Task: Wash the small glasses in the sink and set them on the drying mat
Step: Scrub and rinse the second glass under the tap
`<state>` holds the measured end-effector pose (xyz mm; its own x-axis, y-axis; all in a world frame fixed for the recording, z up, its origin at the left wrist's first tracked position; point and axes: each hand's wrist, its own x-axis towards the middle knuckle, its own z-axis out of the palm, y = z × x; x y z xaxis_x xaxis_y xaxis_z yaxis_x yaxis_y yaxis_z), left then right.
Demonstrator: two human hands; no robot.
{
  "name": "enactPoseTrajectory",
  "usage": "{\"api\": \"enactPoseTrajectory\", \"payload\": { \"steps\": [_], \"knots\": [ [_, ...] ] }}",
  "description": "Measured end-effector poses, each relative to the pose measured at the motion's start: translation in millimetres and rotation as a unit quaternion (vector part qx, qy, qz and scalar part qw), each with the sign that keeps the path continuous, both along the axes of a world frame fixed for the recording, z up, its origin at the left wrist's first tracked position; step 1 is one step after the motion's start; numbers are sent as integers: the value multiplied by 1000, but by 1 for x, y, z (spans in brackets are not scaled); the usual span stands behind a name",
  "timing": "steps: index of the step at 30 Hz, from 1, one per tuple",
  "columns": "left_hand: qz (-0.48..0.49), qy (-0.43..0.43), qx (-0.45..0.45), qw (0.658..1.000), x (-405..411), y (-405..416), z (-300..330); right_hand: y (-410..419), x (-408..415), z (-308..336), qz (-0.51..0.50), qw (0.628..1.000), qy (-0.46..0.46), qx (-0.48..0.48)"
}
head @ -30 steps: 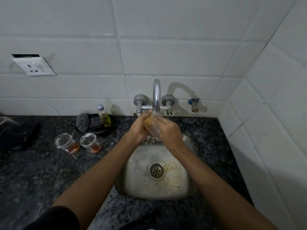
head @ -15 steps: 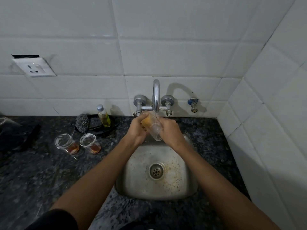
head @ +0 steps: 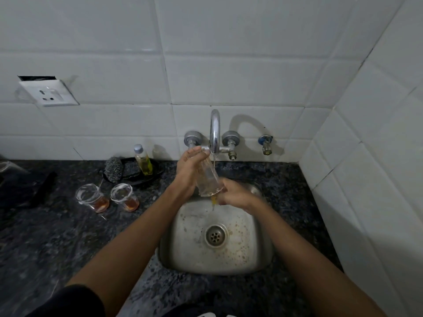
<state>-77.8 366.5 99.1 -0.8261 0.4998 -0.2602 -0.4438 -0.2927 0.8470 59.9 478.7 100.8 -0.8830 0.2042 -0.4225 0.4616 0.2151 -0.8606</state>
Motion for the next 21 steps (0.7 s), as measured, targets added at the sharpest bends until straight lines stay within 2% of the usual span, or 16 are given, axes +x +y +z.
{"api": "enactPoseTrajectory", "payload": {
  "steps": [3,6,8,10,11,12,14,16,17,19,21],
  "knots": [
    [10,21,19,1000,4,-2,1,2,2,-5,42,999,13,-7],
    [2,30,38,999,9,-2,2,-3,0,-2,-8,998,57,-31],
    [-18,60,11,998,15,-4,1,-7,-4,-2,-49,995,84,-31],
    [-49,166,-59,983,16,-9,0,-5,-6,-5,-75,993,95,-3],
    [-69,255,-99,959,14,-13,0,-3,-5,-6,-86,991,96,19],
    [-91,365,-144,916,8,-18,-1,1,-3,-5,-97,989,99,42],
    [-145,570,-222,777,-6,-26,-6,9,0,-4,-110,985,103,88],
    [-186,697,-257,643,-18,-30,-9,15,1,-1,-104,980,103,132],
    [-201,733,-269,592,-21,-31,-10,17,2,0,-103,978,104,150],
    [-217,773,-296,518,-25,-34,-11,17,4,2,-101,972,112,179],
    [-209,799,-302,477,-26,-35,-14,14,5,5,-96,959,130,231]
  ]
}}
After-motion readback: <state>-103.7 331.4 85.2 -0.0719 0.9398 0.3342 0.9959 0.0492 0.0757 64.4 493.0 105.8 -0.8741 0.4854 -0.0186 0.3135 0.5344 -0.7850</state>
